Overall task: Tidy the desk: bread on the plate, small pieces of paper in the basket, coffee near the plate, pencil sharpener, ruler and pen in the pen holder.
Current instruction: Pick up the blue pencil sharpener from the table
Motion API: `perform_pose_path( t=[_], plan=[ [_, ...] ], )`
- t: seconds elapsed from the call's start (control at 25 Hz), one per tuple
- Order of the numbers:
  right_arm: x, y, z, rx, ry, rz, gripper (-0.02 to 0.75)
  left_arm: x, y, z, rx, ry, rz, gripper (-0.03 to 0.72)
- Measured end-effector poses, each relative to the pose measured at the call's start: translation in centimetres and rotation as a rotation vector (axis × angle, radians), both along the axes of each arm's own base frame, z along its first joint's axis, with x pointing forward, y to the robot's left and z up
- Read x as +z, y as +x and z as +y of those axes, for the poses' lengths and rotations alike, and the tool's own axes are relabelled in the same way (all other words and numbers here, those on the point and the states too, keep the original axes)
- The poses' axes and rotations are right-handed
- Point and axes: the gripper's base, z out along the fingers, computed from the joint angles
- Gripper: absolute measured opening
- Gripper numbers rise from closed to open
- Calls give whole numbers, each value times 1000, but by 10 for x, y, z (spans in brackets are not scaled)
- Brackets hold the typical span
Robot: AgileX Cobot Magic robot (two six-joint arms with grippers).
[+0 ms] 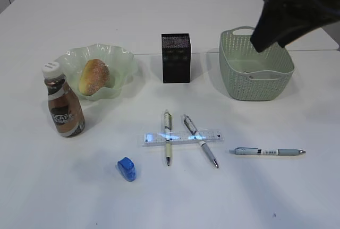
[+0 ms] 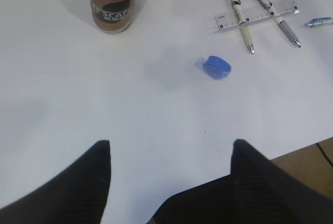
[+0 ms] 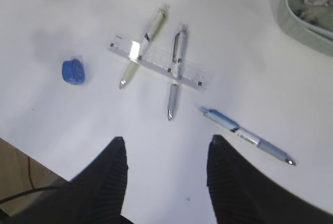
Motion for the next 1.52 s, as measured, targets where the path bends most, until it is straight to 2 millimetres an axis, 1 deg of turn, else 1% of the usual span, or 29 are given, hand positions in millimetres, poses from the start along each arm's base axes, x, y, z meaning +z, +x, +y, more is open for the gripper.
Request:
perform_pose_path(
  t=[0.08,0.12,0.24,0.28,0.32,0.4,0.48,0.64,0.8,0.88,0.92,0.96,1.0,1.04,1.08,1.28,1.4,1.52],
  plan=[
    [-3,-9,-4,-10,-16,9,400,0,0,0,-1,-4,3,508],
    [-5,-19,-7,-21,-29,17,399,0,-1,-1,-2,-11,7,508],
    [-8,-28,-13,-44,-57,23,398,0,-2,-4,-8,-46,21,508],
    [-10,-34,-19,-72,-103,19,398,1,-2,-5,-11,-65,27,508],
    [-9,-35,-20,-78,-106,17,398,1,-3,-7,-13,-84,32,508],
    [-10,-40,-29,-125,-176,3,397,2,-4,-10,-20,-133,45,503],
    [-8,-42,-31,-137,-190,-8,396,3,-5,-13,-25,-172,55,501],
    [-6,-46,-31,-137,-173,-13,396,4,-5,-15,-28,-195,61,498],
    [2,-57,-32,-122,-158,-44,396,4,-5,-15,-29,-195,63,494],
    [2,-57,-32,-122,-158,-44,396,4,-6,-15,-30,-196,66,484],
    [2,-70,-35,-119,-157,-52,395,4,-6,-15,-31,-195,68,482],
    [3,-77,-37,-120,-154,-62,395,4,-6,-15,-31,-194,71,480],
    [2,-78,-37,-120,-155,-60,395,4,-6,-15,-31,-194,71,478],
    [1,-86,-39,-120,-153,-64,395,4,-6,-15,-32,-194,73,477],
    [-1,-88,-40,-119,-155,-61,395,4,-6,-15,-32,-194,73,477],
    [-7,-91,-41,-117,-162,-38,395,3,-7,-15,-64,-174,63,475],
    [-7,-91,-41,-116,-163,-38,395,2,-6,-16,-149,-121,42,475],
    [-7,-91,-41,-116,-163,-38,394,-3,-3,-24,-286,-59,26,475]
  ],
)
